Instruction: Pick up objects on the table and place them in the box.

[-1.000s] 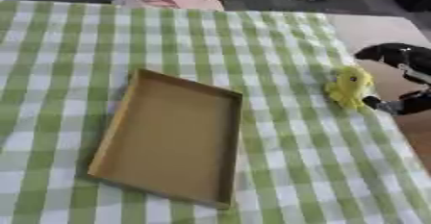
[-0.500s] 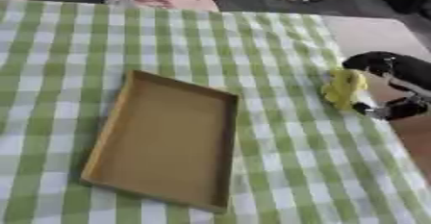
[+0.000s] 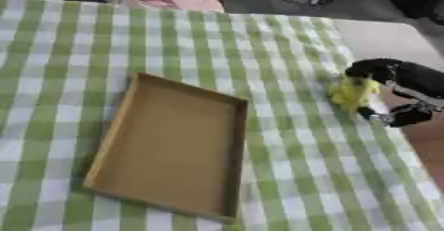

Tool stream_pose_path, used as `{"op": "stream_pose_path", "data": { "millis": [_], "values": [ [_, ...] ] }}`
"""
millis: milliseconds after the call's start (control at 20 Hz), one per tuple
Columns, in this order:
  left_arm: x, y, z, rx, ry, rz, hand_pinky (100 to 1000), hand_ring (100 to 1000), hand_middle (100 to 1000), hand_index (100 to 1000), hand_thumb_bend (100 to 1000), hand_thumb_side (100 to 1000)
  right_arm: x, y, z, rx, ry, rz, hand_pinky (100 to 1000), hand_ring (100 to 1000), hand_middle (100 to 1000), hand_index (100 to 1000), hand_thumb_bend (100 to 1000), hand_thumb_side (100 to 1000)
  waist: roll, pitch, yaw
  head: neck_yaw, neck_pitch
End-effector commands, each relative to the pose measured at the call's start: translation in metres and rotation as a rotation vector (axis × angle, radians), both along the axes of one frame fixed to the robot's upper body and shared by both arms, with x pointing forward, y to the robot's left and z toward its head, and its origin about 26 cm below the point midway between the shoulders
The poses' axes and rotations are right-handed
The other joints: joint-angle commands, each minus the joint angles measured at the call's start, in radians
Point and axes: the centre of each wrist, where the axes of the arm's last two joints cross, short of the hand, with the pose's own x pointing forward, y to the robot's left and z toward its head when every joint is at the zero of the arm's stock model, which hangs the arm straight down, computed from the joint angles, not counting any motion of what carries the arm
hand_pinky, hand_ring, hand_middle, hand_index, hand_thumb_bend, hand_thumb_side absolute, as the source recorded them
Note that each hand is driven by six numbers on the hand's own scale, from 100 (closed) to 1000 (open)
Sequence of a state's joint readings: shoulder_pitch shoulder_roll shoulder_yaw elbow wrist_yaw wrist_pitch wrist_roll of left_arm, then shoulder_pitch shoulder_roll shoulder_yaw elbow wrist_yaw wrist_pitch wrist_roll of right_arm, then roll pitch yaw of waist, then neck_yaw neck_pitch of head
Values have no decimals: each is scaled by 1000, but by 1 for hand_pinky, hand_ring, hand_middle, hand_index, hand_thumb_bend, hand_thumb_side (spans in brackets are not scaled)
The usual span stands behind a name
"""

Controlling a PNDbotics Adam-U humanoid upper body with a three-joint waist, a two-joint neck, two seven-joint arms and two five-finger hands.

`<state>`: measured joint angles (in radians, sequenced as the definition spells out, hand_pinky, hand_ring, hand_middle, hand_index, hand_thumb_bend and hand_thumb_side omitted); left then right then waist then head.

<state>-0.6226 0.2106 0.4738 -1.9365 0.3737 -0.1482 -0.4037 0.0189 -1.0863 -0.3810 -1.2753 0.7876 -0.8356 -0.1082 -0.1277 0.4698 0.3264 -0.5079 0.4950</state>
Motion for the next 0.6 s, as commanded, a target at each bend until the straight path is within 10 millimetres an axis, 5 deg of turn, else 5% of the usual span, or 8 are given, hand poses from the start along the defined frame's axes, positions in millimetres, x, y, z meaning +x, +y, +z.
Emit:
{"op": "stream_pose_path", "data": {
  "millis": [50,450,500,600],
  "values": [
    [-5,5,10,33,-26,20,564,776,799,518,100,726,-2,-4,9,-54,34,-33,909,956,903,994,116,159,0,-18,-3,-8,-5],
    [-7,3,13,38,-28,14,564,777,799,518,100,727,1,0,17,-60,0,-16,911,957,908,1000,203,209,-12,-18,7,-21,-22],
    [-7,3,13,40,-27,14,564,777,799,517,100,727,2,1,19,-61,-15,-15,912,957,904,1000,296,227,-13,-18,7,-23,-23],
    [-8,3,13,42,-24,14,564,777,799,517,100,728,2,1,22,-70,-36,-12,913,959,903,1000,335,220,-17,-20,6,-26,-21]
  ]
}}
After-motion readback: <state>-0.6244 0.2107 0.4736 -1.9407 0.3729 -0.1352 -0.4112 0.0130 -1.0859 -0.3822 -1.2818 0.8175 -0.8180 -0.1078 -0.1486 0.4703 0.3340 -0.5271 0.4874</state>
